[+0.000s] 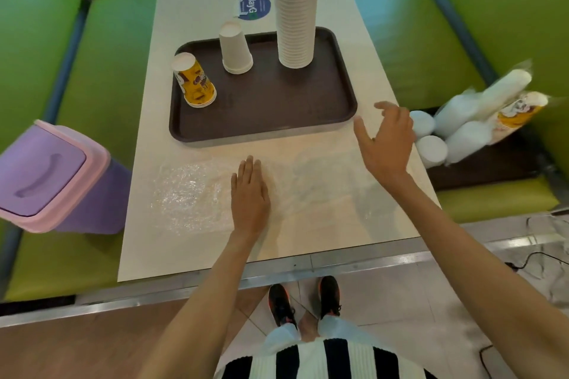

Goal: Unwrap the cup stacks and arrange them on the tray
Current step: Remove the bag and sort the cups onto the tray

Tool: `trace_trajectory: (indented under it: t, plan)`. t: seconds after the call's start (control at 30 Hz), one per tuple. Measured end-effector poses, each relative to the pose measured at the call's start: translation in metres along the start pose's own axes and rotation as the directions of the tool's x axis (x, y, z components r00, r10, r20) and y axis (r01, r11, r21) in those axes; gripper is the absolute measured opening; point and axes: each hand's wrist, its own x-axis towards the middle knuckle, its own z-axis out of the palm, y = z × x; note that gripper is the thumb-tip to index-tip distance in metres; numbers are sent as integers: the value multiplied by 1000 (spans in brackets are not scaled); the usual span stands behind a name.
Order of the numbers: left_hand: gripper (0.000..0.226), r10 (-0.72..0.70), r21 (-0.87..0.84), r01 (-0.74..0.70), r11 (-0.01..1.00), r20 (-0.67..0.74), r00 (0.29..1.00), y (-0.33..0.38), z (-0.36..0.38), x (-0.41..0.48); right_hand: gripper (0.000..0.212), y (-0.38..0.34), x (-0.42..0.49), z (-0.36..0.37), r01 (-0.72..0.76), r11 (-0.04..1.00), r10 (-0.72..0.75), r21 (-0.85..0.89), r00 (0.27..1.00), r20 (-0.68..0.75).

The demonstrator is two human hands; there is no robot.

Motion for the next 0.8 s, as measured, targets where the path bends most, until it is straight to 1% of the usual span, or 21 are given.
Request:
trace_trajectory:
  t: [0.03, 0.1, 0.17, 0.2, 0.27, 0.33, 0.4, 0.47, 0.53, 0.6, 0.67, 0.73, 0.77, 0.8]
  plan:
    - [49, -2, -22, 2, 1000, 2, 1000, 4, 1, 0, 52, 7, 3, -3, -100, 994, 103, -46, 992, 68]
    - [56, -15, -26, 16, 1000, 28, 999, 10, 3, -1, 60, 16, 7, -8, -258, 960, 276, -107, 939, 206]
    - [60, -26, 7, 25, 1000, 67, 997, 10, 7, -2, 61, 18, 8, -6, -359, 926, 378, -116, 876, 301]
    - [61, -28, 29, 25, 999, 77, 997, 10, 9, -3, 61, 19, 8, -4, -372, 920, 391, -124, 860, 328]
    - [65, -27, 63, 22, 998, 87, 996, 8, 10, -2, 61, 18, 7, 0, -355, 929, 369, -106, 857, 361]
    - [72, -26, 79, 19, 997, 89, 996, 9, 12, -3, 59, 18, 6, 4, -290, 957, 279, -24, 891, 358]
    - [75, -26, 88, 19, 996, 83, 996, 8, 12, -4, 52, 14, 3, 7, -223, 971, 191, 81, 937, 291]
    - [75, -29, 90, 21, 996, 86, 996, 8, 12, -5, 46, 10, -1, 7, -219, 956, 180, 197, 963, 198]
    - [75, -34, 91, 26, 996, 92, 995, 7, 12, -5, 44, 9, -6, 9, -208, 949, 170, 236, 970, 172]
    - [74, -36, 95, 27, 995, 96, 995, 7, 13, -5, 46, 11, -11, 10, -129, 955, 84, 267, 981, 176]
    - [71, -40, 102, 30, 994, 96, 995, 8, 13, -4, 48, 19, -13, 8, -21, 925, -32, 381, 991, 131]
    - [68, -44, 110, 33, 993, 96, 994, 8, 14, -3, 46, 36, -11, -1, 25, 890, -48, 455, 998, 38]
    - [70, -45, 113, 34, 993, 95, 994, 7, 13, -3, 46, 47, -9, -7, 21, 891, -29, 454, 999, 12]
    - [72, -46, 116, 35, 993, 94, 995, 7, 13, -4, 45, 60, -8, -13, 6, 904, -16, 428, 1000, 20]
